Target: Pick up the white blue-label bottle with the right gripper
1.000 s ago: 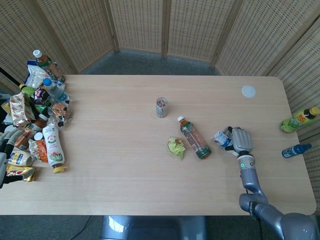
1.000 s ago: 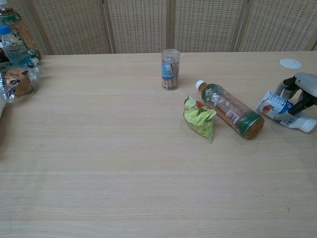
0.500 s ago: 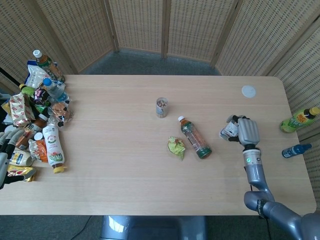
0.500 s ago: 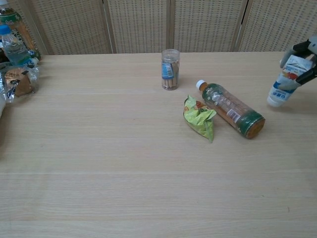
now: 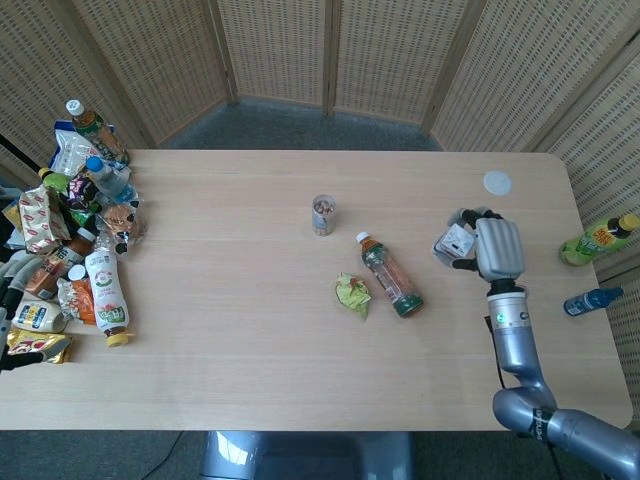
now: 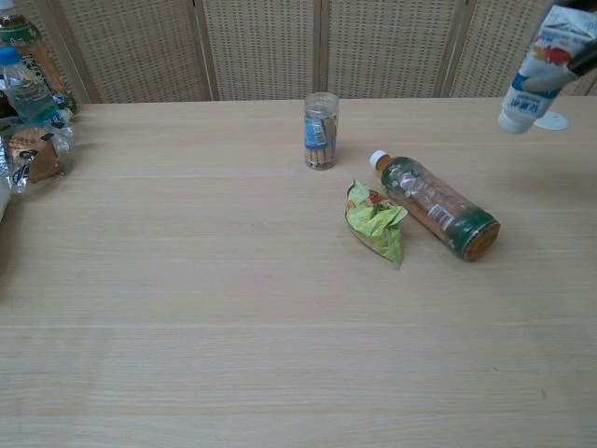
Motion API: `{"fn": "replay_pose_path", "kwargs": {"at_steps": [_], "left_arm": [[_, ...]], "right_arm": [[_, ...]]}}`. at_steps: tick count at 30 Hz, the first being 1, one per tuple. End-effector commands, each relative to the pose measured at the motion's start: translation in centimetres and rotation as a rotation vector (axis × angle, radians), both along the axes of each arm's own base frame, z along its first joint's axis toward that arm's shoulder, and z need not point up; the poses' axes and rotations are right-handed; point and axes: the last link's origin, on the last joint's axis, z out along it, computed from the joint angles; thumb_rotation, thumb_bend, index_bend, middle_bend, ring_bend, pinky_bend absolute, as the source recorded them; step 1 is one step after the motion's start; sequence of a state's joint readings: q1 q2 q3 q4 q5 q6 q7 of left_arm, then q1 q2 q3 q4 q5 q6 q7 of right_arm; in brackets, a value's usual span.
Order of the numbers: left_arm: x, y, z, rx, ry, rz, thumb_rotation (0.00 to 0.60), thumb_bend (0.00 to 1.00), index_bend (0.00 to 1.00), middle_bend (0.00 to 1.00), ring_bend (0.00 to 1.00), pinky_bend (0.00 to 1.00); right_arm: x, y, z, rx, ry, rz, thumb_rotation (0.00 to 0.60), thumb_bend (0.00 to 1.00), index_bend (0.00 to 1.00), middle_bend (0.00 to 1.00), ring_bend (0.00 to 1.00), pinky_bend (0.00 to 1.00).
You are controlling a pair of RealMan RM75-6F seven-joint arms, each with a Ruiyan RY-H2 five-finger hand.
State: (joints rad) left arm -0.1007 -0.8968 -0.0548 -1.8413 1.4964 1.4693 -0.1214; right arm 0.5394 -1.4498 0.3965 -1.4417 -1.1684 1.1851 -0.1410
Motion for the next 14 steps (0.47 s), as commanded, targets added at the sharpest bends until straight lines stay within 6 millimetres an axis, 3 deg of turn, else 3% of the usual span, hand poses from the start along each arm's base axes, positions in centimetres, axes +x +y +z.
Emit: {"fn": "replay_pose_path", "kwargs": {"at_steps": [1,8,14], "left_arm": [[0.0,-0.1,0.1,0.000,-0.002,-0.002,0.600,0.00,0.00,0.00,0.00,0.00],[0.3,-0.2,0.2,0.000,-0.007,-0.012,0.600,0.00,0.00,0.00,0.00,0.00],[0.4,-0.4,0.3,0.005,-0.009,-0.015,0.600,0.00,0.00,0.00,0.00,0.00]], "right_arm": [[2.2,0.3,2.1,-0.045,0.007,0.041,0.600,0.00,0.45,0.58,0.34,0.44],[5.3,1.1,3.3,-0.061,-0.003,0.096,0.600,0.00,0.46,0.58,0.35,0.46],[6.4,1.7,3.5,-0.060,-0.009,0.112,0.600,0.00,0.46,0.59,0.36,0.48]]}}
